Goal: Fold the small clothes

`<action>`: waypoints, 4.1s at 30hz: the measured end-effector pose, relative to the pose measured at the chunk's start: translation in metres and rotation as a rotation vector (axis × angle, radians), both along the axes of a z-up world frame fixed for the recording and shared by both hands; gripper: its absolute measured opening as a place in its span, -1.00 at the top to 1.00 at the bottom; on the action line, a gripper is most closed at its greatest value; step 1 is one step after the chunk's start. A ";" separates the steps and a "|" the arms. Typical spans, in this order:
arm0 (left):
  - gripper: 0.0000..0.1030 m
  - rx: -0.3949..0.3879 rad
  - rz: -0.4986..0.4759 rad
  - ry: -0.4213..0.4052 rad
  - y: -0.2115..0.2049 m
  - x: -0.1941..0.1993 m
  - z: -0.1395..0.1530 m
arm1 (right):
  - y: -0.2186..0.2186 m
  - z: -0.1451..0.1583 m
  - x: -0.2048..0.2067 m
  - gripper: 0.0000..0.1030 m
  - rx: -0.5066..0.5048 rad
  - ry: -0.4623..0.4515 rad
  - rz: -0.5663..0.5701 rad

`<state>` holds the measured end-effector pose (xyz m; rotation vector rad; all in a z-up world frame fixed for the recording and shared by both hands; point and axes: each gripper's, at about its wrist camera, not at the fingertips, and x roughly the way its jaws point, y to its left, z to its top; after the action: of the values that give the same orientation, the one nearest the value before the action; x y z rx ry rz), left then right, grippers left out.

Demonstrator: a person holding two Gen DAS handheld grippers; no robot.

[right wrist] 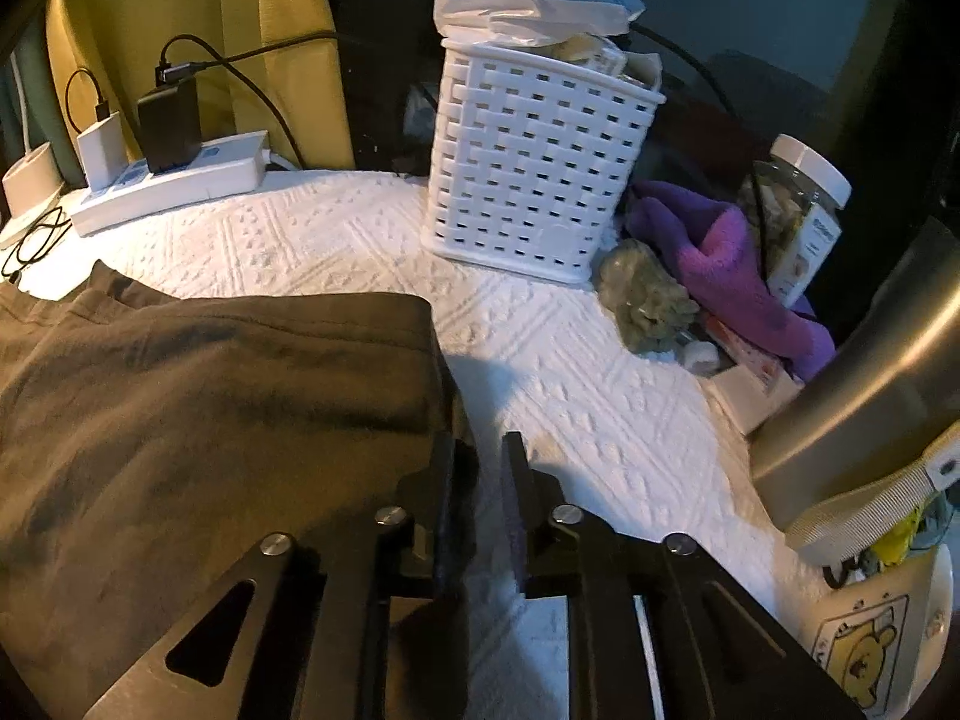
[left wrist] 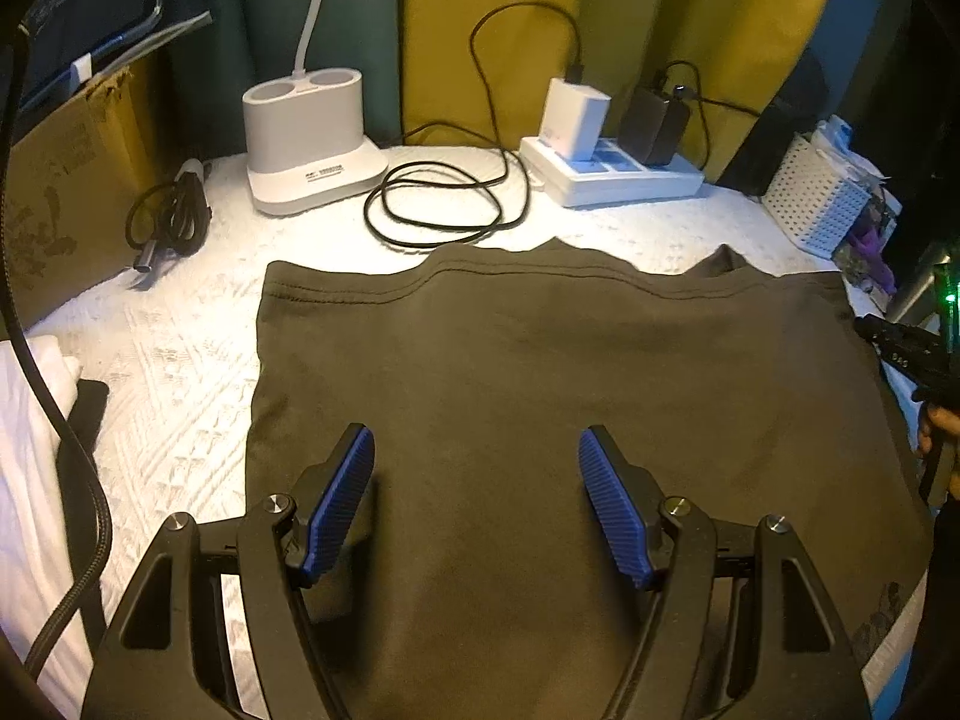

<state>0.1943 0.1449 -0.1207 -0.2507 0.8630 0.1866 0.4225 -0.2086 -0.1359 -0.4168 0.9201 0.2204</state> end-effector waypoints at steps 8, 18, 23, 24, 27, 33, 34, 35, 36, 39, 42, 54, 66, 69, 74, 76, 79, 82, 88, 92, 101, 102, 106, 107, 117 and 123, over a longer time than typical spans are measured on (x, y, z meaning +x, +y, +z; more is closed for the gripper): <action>-0.38 -0.018 -0.050 -0.019 -0.026 -0.018 0.007 | -0.020 0.013 -0.024 -0.38 0.002 -0.012 -0.025; -0.38 -0.021 -0.097 -0.054 -0.050 -0.047 0.011 | -0.024 0.037 -0.084 -0.39 0.067 -0.043 -0.026; -0.38 -0.046 -0.124 -0.053 -0.066 -0.062 0.005 | -0.003 0.040 -0.129 -0.38 0.114 -0.014 0.031; -0.38 -0.050 -0.133 -0.053 -0.070 -0.066 0.003 | 0.001 0.040 -0.137 -0.38 0.116 -0.009 0.037; -0.38 -0.062 -0.149 -0.046 -0.078 -0.073 -0.003 | 0.008 0.036 -0.157 -0.38 0.127 0.008 0.049; -0.38 -0.048 -0.162 -0.023 -0.084 -0.084 -0.017 | -0.001 0.011 -0.179 -0.38 0.110 0.039 0.008; -0.38 -0.040 -0.166 -0.030 -0.084 -0.087 -0.016 | -0.005 0.011 -0.183 -0.39 0.132 0.030 -0.003; -0.38 -0.031 -0.168 -0.029 -0.085 -0.089 -0.016 | -0.011 0.012 -0.186 -0.40 0.140 0.034 -0.019; -0.38 -0.024 -0.165 -0.031 -0.086 -0.092 -0.016 | -0.014 0.013 -0.189 -0.40 0.140 0.030 -0.028; -0.38 -0.016 -0.148 -0.036 -0.085 -0.099 -0.017 | -0.027 0.015 -0.200 -0.41 0.135 0.020 -0.054; -0.38 -0.009 -0.138 -0.044 -0.086 -0.108 -0.016 | -0.039 0.018 -0.211 -0.41 0.141 0.012 -0.078; -0.38 -0.020 -0.122 -0.121 -0.090 -0.139 0.001 | -0.086 0.042 -0.268 -0.53 0.236 -0.005 -0.151; -0.38 -0.028 -0.085 -0.138 -0.081 -0.154 0.002 | -0.077 0.024 -0.291 -0.68 0.393 0.113 -0.149; -0.38 -0.027 -0.065 -0.143 -0.072 -0.154 0.004 | -0.073 0.022 -0.286 -0.73 0.427 0.130 -0.144; -0.38 -0.035 -0.033 -0.134 -0.058 -0.149 0.002 | -0.062 0.020 -0.273 -0.78 0.451 0.145 -0.132; -0.38 -0.037 -0.027 -0.128 -0.055 -0.146 0.001 | -0.058 0.019 -0.268 -0.82 0.447 0.143 -0.130; -0.38 -0.037 -0.021 -0.117 -0.051 -0.140 -0.001 | -0.054 0.018 -0.257 -0.86 0.449 0.140 -0.136; -0.38 -0.037 -0.014 -0.109 -0.046 -0.134 -0.002 | -0.054 0.017 -0.245 -0.89 0.467 0.138 -0.152; -0.38 -0.041 0.003 -0.094 -0.036 -0.124 -0.003 | -0.046 0.015 -0.229 -0.90 0.478 0.132 -0.160; -0.38 -0.043 0.000 -0.086 -0.034 -0.118 -0.003 | -0.040 0.014 -0.219 -0.91 0.497 0.131 -0.151; -0.38 -0.037 0.003 -0.078 -0.024 -0.107 0.000 | -0.029 0.009 -0.197 -0.90 0.556 0.100 -0.134; -0.38 -0.036 0.005 -0.078 -0.022 -0.106 0.000 | -0.027 0.009 -0.194 -0.89 0.555 0.100 -0.134; -0.38 -0.036 0.017 -0.075 -0.013 -0.104 0.000 | -0.016 0.007 -0.181 -0.86 0.538 0.107 -0.113; -0.38 -0.037 0.021 -0.073 -0.010 -0.103 0.000 | -0.016 0.007 -0.179 -0.73 0.535 0.106 -0.114; -0.38 -0.054 0.029 -0.073 0.005 -0.097 -0.001 | -0.029 0.003 -0.159 0.55 0.548 0.118 -0.151; -0.38 -0.061 0.022 -0.097 0.015 -0.097 0.004 | -0.021 0.019 -0.162 0.61 0.555 0.099 -0.130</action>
<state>0.0975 0.1596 -0.1167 -0.3241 0.7709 0.1676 0.2608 -0.2299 -0.1170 0.1681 0.9361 0.3663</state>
